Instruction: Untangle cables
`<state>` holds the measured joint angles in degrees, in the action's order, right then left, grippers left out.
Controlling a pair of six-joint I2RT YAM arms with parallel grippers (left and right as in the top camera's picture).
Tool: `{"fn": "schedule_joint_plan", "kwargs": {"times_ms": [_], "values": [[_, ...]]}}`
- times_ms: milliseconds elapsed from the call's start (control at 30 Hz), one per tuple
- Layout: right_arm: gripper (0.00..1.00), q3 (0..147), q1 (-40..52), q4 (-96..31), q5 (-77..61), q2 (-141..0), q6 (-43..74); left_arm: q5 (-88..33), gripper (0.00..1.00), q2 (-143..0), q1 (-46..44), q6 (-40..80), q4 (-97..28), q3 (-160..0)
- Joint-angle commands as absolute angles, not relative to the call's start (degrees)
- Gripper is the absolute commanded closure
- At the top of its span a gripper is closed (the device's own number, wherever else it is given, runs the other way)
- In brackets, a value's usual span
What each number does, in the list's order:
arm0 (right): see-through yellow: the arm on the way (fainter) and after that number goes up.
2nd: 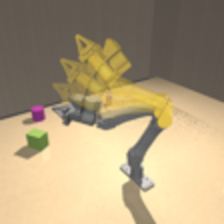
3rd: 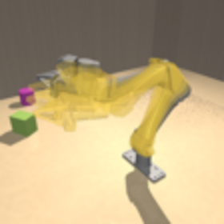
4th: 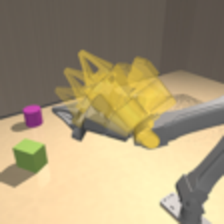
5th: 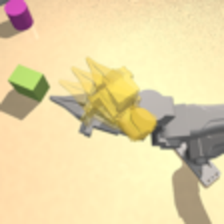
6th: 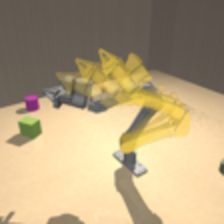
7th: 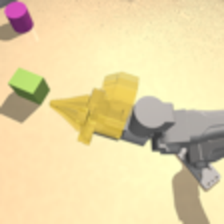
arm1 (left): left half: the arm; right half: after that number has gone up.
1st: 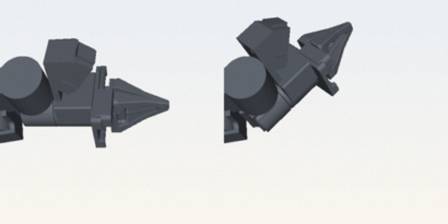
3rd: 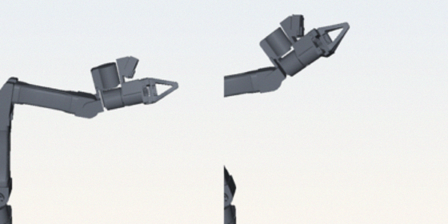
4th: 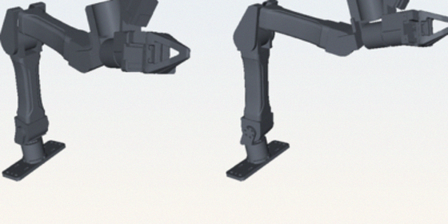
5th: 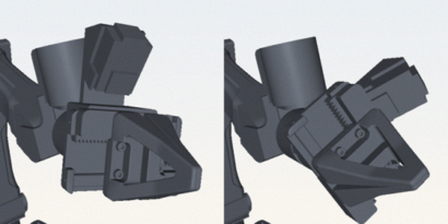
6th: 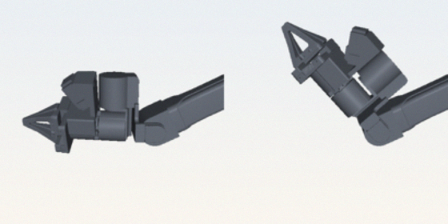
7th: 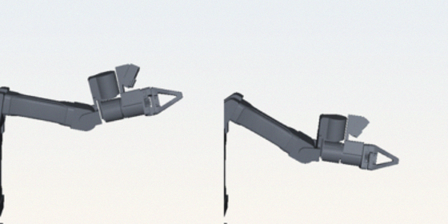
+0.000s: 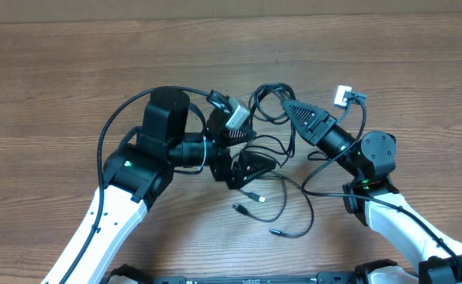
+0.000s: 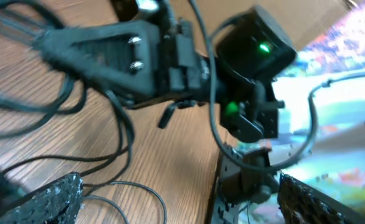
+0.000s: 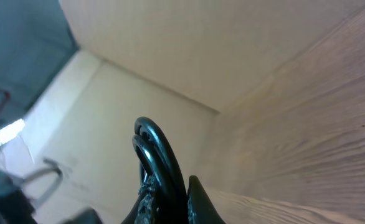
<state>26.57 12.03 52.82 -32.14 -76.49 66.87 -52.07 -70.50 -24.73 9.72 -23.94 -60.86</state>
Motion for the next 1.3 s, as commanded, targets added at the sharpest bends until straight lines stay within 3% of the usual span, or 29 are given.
{"fn": "schedule_joint_plan", "kwargs": {"times_ms": [0,200,433,667,833,933,1267], "values": [[0.96,26.7,11.9,55.9,-27.6,-76.4,75.6,-45.6,0.00,-69.6,-24.7,20.0,-22.7,-62.1],[0.96,26.7,11.9,62.9,-25.5,-76.4,80.8,-40.0,0.01,-69.6,-24.9,32.9,-18.8,-62.1],[0.96,26.7,11.9,60.7,-25.5,-76.4,80.9,-40.8,0.00,-69.6,-24.9,40.4,-16.1,-62.1],[0.96,26.7,11.8,54.8,-25.3,-76.4,79.0,-48.0,0.00,-69.6,-24.9,37.9,-12.8,-62.1],[0.96,26.7,11.8,55.4,-25.6,-76.4,79.0,-55.1,0.07,-69.6,-24.9,30.1,-8.5,-62.1],[0.96,26.7,11.9,55.8,-26.3,-76.4,79.1,-54.4,0.00,-69.8,-24.9,29.8,-8.8,-62.0],[0.96,26.7,11.9,62.9,-30.7,-76.4,79.5,-47.7,0.01,-70.1,-25.4,31.0,-9.2,-62.0]]}}
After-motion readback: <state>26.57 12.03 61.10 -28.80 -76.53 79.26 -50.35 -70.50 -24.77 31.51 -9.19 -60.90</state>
